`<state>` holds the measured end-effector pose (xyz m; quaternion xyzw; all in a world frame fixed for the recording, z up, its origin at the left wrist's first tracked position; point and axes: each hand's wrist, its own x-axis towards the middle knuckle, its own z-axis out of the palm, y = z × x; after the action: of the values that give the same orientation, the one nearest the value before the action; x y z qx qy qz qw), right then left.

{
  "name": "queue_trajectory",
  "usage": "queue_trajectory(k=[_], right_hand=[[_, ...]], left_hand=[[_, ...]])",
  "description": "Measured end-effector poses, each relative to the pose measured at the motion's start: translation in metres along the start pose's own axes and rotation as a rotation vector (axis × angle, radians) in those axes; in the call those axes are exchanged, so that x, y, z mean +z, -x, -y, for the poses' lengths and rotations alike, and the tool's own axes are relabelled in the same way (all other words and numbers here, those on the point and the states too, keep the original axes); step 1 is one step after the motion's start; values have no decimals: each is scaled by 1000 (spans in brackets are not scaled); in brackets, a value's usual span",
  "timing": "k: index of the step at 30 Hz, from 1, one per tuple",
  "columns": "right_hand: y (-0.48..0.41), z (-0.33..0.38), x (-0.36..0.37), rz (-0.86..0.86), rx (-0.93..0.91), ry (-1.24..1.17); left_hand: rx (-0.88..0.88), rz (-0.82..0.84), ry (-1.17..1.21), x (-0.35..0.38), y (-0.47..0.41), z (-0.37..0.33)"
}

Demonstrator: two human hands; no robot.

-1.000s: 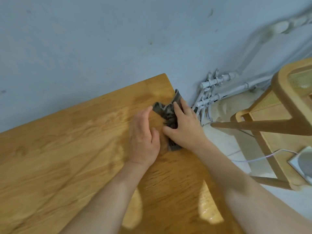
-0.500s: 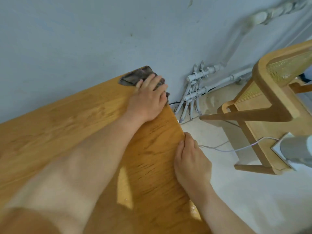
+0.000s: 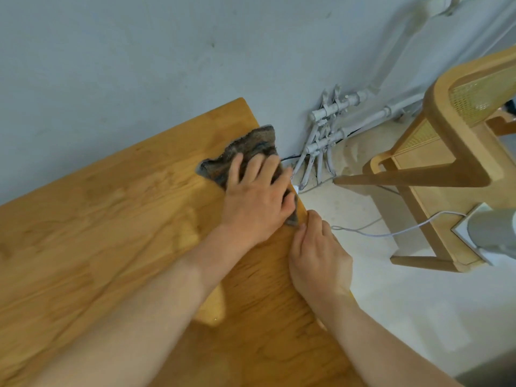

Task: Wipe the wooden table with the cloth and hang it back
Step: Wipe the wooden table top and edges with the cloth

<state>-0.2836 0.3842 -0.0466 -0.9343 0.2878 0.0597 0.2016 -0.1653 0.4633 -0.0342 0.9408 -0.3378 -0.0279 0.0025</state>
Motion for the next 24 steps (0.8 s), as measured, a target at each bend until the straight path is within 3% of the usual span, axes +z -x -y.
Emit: queue_trajectory(k=[3, 5, 9, 14, 19, 24], right_hand=[[0, 0, 1, 12, 3, -20], [1, 0, 1, 0, 17, -45], [5, 1, 3, -38, 5, -54], [-5, 2, 5, -14, -21, -2], [2, -5, 6, -19, 3, 5], [-2, 2, 5, -22, 11, -5]], left_hand=[[146, 82, 111, 13, -39, 8], [130, 82, 114, 18, -63, 23], [-53, 12, 94, 17, -118, 65], [-367, 92, 166, 9, -166, 86], [-356, -62, 174, 16, -118, 102], [-669, 75, 132, 8, -66, 192]])
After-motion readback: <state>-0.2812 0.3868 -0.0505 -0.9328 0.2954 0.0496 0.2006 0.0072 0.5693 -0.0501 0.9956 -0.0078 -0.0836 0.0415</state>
